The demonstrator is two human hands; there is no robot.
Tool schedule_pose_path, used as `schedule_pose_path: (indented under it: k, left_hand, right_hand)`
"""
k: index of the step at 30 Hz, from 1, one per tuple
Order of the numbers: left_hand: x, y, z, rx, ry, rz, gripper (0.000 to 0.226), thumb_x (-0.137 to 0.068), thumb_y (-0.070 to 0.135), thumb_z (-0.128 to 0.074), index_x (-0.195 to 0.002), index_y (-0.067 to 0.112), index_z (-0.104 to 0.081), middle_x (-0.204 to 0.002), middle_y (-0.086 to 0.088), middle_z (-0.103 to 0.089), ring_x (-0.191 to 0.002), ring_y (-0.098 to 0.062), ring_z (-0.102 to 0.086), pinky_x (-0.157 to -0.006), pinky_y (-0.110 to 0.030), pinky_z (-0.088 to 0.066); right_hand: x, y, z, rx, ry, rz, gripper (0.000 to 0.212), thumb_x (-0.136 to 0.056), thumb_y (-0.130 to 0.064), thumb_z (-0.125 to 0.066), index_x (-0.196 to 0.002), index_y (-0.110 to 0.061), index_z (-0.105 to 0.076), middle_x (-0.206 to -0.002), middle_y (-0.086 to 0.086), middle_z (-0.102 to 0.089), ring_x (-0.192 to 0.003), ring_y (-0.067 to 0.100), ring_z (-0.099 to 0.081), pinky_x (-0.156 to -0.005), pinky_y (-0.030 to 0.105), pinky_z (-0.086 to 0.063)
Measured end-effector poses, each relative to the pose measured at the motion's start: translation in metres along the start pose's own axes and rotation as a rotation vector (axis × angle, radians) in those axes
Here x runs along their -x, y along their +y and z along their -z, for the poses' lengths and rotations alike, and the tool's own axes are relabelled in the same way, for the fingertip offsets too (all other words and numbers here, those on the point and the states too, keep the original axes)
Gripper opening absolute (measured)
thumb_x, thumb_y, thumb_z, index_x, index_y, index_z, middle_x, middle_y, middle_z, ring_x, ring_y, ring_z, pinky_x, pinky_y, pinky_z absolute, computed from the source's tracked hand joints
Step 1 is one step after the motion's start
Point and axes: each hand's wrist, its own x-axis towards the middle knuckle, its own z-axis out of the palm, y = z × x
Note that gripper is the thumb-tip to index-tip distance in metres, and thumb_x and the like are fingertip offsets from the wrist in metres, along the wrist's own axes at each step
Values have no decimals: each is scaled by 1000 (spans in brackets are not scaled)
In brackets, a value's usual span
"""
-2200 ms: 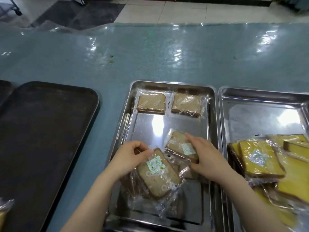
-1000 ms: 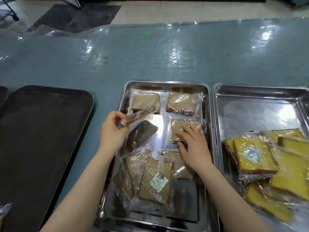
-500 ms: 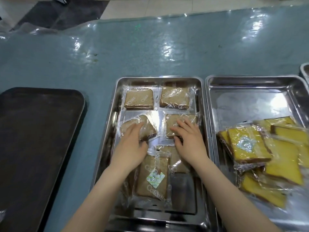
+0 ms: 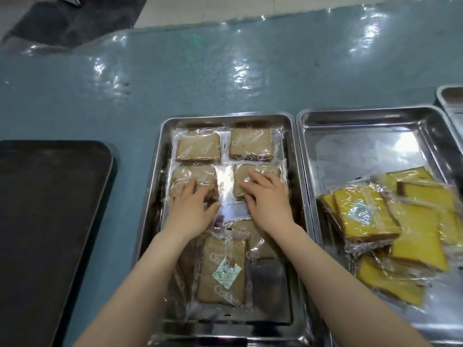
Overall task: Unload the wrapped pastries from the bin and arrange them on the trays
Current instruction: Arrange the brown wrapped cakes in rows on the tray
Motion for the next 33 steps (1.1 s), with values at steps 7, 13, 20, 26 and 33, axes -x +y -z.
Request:
schedule_pose_path:
  k: [7, 13, 20, 26, 33]
  left_hand:
    - [15, -6, -9, 99, 17, -21, 64, -91, 48, -48, -147, 42, -17, -157, 0, 13, -142, -21, 19, -116, -46, 1]
    - [61, -8, -13, 125, -125, -95, 72, -81, 74, -34, -145, 42, -22, -157, 9, -7, -145, -18, 0, -116, -49, -6]
    - [98, -16, -16, 86, -265, -39, 89, -68, 81, -47, -144, 40, -27, -159, 3, -3, -145, -17, -6, -115, -44, -15]
    - [126, -15, -6, 416, -138, 87, 49, -73, 43, -75, -113, 21, -58, -126, 3, -54, -109, -14, -55, -90, -31, -44]
    - [141, -30, 4, 807, -85, 262, 21, -79, 26, -74, -95, 25, -61, -89, -1, -69, -77, -17, -65, -72, -32, -52]
  right_hand:
    - [9, -2, 5, -66, 23, 20, 43, -85, -13, -61, -127, -21, -59, -146, 0, -42, -132, 22, -30, -110, 26, -14]
    - [54, 0, 15, -13, -116, -13, 33, -85, -22, -57, -118, -20, -66, -123, -2, -58, -116, 21, -47, -101, 34, -36]
    - [88, -9, 22, 139, -269, -23, 51, -84, -28, -51, -135, -26, -49, -125, -2, -55, -118, 22, -43, -100, 34, -32]
    - [93, -25, 43, 125, -151, -95, 42, -79, -16, -59, -118, -30, -63, -104, -2, -59, -106, 25, -48, -91, 37, -40]
    - [99, -36, 63, -47, 125, -24, 25, -82, -12, -67, -103, -24, -72, -100, -6, -66, -95, 19, -59, -85, 32, -45]
